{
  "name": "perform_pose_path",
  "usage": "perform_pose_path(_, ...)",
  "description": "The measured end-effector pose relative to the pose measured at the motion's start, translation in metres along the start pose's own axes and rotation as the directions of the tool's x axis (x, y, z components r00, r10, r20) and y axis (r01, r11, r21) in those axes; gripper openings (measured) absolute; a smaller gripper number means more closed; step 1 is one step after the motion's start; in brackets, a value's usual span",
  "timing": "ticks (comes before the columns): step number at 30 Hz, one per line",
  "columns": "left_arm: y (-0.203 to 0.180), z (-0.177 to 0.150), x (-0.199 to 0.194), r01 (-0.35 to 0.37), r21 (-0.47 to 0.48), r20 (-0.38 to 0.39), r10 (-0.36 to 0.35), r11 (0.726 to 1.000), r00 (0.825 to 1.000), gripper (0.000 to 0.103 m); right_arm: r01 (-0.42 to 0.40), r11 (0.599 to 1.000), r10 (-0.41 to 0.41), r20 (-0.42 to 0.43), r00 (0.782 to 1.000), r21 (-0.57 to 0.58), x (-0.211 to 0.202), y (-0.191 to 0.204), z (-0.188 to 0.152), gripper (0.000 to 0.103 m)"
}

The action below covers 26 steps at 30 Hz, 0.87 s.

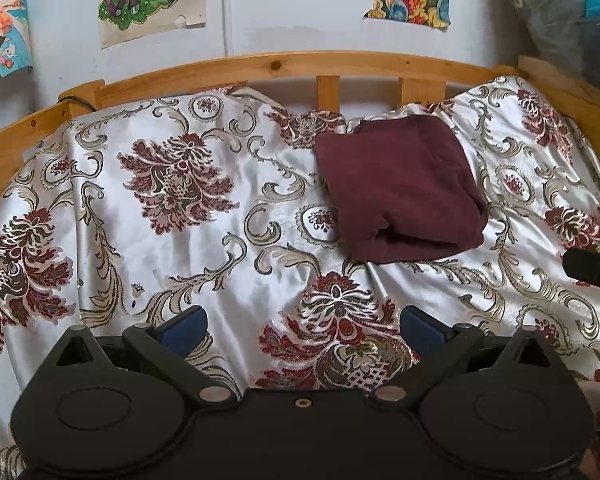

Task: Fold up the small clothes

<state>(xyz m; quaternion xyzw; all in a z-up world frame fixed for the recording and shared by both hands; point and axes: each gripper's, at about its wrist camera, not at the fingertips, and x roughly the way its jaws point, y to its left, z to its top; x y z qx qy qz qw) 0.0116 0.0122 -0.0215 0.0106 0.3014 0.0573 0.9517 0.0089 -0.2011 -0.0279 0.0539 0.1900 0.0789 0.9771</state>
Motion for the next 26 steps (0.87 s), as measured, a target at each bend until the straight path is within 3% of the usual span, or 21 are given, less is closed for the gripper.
perform_pose_path(19,0.004,-0.001,0.013,-0.024,-0.015,-0.083,0.023,1.0,0.996,0.102,0.001,1.0,0.001,-0.08,0.997,0.026,0.018,-0.001,-0.007,0.103)
perform_pose_path(26,0.006,-0.002,0.021,-0.023,-0.025,-0.118,0.02,0.999,0.993,0.102,0.061,0.998,-0.056,-0.154,0.987,0.027,0.033,-0.005,-0.013,0.103)
